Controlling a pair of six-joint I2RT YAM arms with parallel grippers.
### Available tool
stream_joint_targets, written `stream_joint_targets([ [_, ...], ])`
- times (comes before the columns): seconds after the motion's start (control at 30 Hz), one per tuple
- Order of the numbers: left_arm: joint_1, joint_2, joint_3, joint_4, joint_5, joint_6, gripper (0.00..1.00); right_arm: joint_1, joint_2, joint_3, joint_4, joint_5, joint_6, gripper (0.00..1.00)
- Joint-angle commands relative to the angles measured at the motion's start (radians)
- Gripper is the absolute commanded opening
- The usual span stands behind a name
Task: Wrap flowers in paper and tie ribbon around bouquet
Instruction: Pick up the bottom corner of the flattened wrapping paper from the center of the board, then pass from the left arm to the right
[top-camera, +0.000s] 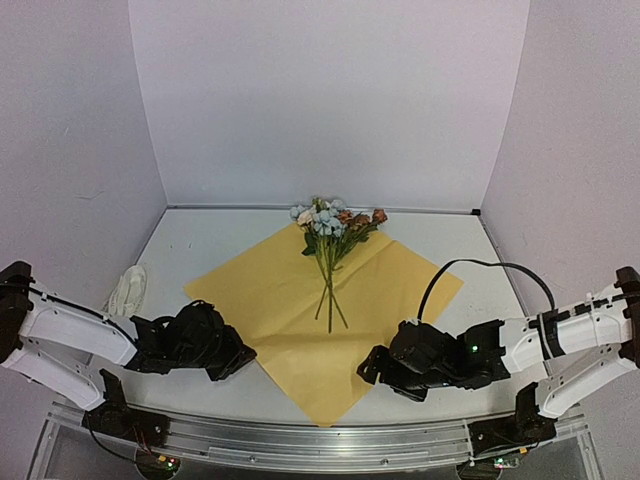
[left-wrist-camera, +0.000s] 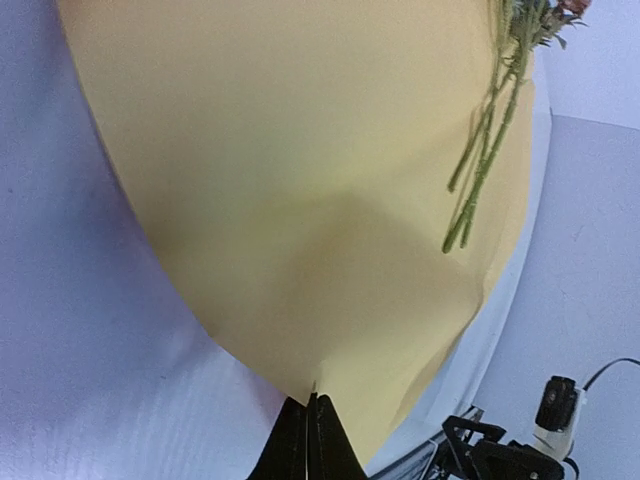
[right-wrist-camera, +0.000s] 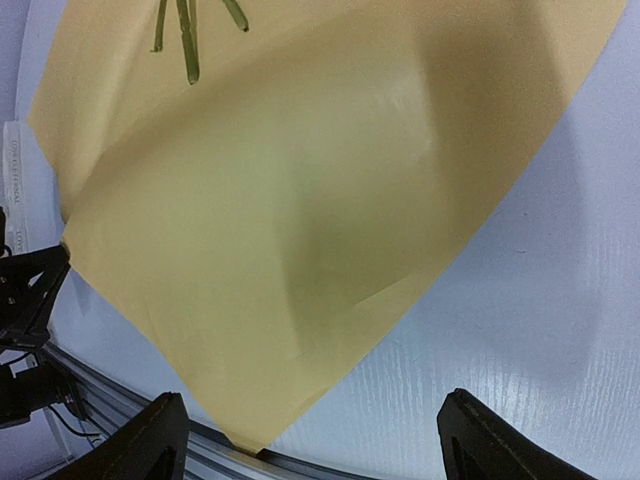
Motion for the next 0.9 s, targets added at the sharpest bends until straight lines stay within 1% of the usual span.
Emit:
stream_joint_targets([
  [0.0, -0.001, -0.067, 0.047, 0.009, -0.001, -0.022, 0.00, 0.011, -0.012, -0.012, 0.027, 0.017, 0.040, 0.89],
  [0.17, 0.014, -0.107, 0.049, 0.018, 0.015, -0.055, 0.00, 0.019, 0.006, -0.018, 0.061, 0.001, 0.066, 0.89],
  [0.3, 0.027, -0.123, 0.045, 0.034, 0.041, -0.083, 0.00, 0.029, 0.032, -0.033, 0.125, -0.005, 0.094, 0.91],
  [0.47, 0.041, -0.138, 0.039, 0.039, 0.062, -0.096, 0.00, 0.036, 0.083, -0.083, 0.309, 0.005, 0.146, 0.96],
  [0.63, 0.046, -0.149, 0.031, 0.037, 0.068, -0.102, 0.00, 0.053, 0.145, -0.112, 0.465, 0.023, 0.207, 0.97],
  [0.77, 0.046, -0.153, 0.026, 0.035, 0.070, -0.105, 0.00, 0.066, 0.178, -0.148, 0.573, 0.075, 0.245, 0.95],
  [0.87, 0.047, -0.154, 0.019, 0.030, 0.069, -0.107, 0.00, 0.072, 0.173, -0.175, 0.630, 0.114, 0.249, 0.92],
])
